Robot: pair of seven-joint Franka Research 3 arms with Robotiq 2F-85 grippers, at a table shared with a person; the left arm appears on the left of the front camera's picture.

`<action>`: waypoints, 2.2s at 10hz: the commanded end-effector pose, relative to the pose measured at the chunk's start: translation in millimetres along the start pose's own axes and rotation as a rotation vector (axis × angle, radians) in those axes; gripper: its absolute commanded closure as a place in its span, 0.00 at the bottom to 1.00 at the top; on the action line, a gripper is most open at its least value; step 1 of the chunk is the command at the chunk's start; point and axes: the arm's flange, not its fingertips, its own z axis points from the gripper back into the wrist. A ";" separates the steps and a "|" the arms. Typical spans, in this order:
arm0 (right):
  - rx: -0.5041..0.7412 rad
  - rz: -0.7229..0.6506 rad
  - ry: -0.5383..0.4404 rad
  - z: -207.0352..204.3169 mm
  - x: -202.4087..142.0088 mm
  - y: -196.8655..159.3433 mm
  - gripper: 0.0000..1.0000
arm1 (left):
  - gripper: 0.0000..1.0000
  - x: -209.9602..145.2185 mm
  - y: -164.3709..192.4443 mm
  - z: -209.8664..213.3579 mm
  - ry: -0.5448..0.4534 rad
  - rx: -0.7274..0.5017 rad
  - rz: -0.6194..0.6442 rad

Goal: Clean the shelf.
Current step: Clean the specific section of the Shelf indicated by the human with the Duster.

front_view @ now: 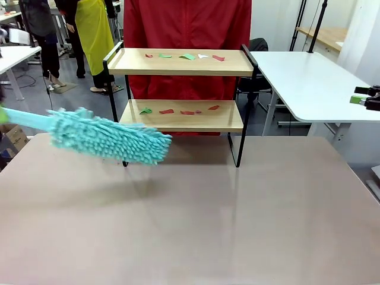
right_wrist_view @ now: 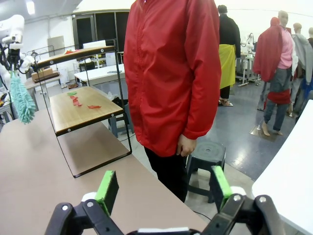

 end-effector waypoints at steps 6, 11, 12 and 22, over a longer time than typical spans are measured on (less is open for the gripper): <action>0.000 0.003 -0.001 -1.1 2.2 1.4 0.00 | 0.87 -22.0 -9.9 51.3 0.433 -0.002 -0.230; 0.000 0.003 -0.001 -1.1 2.2 1.4 0.00 | 0.87 -17.6 -10.8 49.9 0.442 -0.020 -0.223; 0.000 0.003 -0.001 -1.1 2.2 1.4 0.00 | 0.87 -17.6 -10.8 49.9 0.442 -0.020 -0.223; 0.000 0.003 -0.001 -1.1 2.2 1.4 0.00 | 0.87 -17.6 -10.8 49.9 0.442 -0.020 -0.223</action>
